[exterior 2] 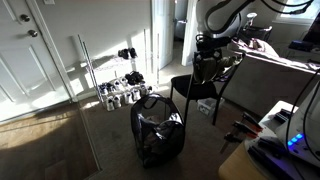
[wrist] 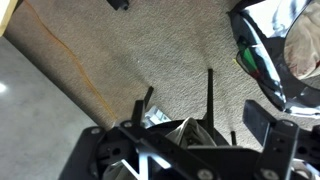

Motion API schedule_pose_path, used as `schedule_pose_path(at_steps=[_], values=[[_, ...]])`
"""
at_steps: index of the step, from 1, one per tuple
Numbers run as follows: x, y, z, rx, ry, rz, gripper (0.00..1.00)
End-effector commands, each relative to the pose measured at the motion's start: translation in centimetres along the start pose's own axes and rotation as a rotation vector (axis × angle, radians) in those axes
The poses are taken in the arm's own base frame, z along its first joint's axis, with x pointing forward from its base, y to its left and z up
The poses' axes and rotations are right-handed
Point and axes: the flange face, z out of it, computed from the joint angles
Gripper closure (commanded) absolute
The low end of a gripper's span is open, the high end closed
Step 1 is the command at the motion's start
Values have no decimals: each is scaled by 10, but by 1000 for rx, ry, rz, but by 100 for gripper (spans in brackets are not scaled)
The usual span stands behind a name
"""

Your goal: Move the towel to the laundry basket

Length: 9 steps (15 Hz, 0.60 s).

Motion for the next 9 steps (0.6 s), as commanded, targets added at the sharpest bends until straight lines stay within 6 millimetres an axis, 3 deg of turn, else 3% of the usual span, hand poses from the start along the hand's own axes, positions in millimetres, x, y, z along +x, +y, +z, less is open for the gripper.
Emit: schedule_pose_path(at_steps=[1, 9], values=[[20, 10, 4, -66, 80, 97, 0], [20, 12, 4, -54, 64, 99, 0]])
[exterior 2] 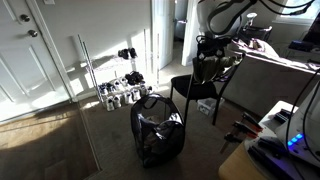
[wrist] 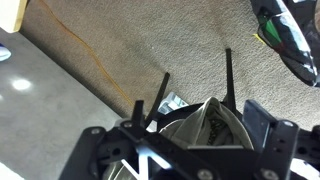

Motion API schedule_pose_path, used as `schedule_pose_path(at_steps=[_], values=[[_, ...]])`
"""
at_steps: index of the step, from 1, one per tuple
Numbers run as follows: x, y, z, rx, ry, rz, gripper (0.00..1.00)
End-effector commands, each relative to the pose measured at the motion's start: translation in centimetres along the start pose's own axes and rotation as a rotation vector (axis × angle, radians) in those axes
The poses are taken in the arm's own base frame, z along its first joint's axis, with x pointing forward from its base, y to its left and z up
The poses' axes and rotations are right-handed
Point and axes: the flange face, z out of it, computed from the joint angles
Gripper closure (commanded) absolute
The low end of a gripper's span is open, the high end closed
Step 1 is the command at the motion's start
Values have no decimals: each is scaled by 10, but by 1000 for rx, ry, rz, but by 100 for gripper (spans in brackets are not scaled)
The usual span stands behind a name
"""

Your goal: Move the towel to the laundry basket

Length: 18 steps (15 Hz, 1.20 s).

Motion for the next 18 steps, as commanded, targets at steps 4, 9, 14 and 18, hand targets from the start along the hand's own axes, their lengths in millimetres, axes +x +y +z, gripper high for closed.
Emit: schedule_pose_path(at_steps=[4, 9, 14, 18], values=[[34, 10, 17, 103, -108, -63, 0], [85, 29, 60, 182, -269, -132, 0], [120, 36, 113, 132, -284, -99, 0], [139, 32, 133, 99, -262, -24, 0]])
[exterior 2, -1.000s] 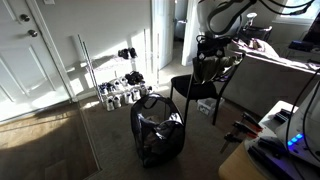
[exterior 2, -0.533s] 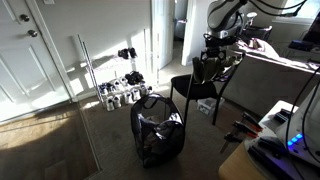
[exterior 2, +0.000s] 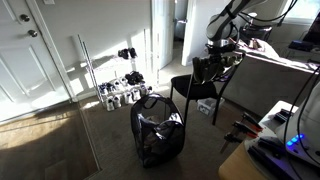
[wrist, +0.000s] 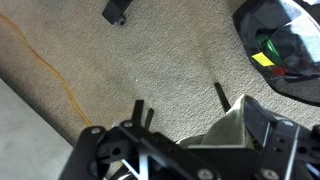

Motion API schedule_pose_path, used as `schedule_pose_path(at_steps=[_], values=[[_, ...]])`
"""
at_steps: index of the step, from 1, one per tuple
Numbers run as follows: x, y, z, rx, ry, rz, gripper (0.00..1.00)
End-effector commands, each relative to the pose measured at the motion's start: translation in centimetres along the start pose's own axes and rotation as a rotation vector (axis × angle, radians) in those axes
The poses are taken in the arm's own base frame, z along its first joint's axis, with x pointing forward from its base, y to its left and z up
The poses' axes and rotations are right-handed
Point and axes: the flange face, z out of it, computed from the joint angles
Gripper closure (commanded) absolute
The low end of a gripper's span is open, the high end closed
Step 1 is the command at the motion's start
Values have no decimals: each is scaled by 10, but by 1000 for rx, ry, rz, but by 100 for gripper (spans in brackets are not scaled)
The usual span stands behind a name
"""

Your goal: Move the towel to the laundry basket

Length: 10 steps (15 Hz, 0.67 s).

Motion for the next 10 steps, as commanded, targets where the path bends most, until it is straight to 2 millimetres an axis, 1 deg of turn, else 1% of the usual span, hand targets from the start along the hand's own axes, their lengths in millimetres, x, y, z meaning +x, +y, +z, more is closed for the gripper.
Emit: schedule_pose_path(at_steps=[1, 4, 7, 10], values=[[22, -4, 4, 3, 49, 71, 0], [33, -2, -5, 29, 133, 114, 0], [37, -3, -17, 56, 212, 126, 0], [39, -5, -17, 59, 245, 129, 0]])
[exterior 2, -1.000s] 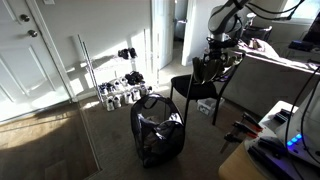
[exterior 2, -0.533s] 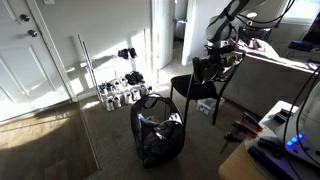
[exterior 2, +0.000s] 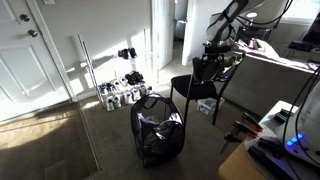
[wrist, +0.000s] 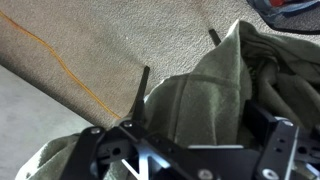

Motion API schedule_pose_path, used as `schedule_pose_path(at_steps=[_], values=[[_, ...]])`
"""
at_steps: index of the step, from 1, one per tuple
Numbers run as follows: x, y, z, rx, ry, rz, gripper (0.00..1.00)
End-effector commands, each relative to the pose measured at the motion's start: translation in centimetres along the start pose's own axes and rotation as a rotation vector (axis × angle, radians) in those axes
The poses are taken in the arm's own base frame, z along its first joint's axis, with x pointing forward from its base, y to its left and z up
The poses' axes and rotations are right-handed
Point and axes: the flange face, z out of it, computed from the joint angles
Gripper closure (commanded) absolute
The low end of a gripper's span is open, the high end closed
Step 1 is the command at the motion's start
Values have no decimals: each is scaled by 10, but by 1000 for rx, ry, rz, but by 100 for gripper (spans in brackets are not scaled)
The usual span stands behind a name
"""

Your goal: Move the towel to the laundry basket

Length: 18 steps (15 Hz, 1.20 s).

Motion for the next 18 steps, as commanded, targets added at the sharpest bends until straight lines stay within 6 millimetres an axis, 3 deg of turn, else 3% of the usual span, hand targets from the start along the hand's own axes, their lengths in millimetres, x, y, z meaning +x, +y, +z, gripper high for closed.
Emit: schedule_pose_path(at_steps=[1, 2, 9, 12, 15, 18], values=[[-2, -2, -4, 3, 53, 7, 8], [-1, -2, -4, 3, 62, -2, 26], [1, -1, -6, -3, 65, -10, 72], [-2, 1, -20, -12, 30, -14, 91], [-5, 4, -45, -13, 25, -18, 99], [-5, 7, -77, -11, 13, -19, 95]])
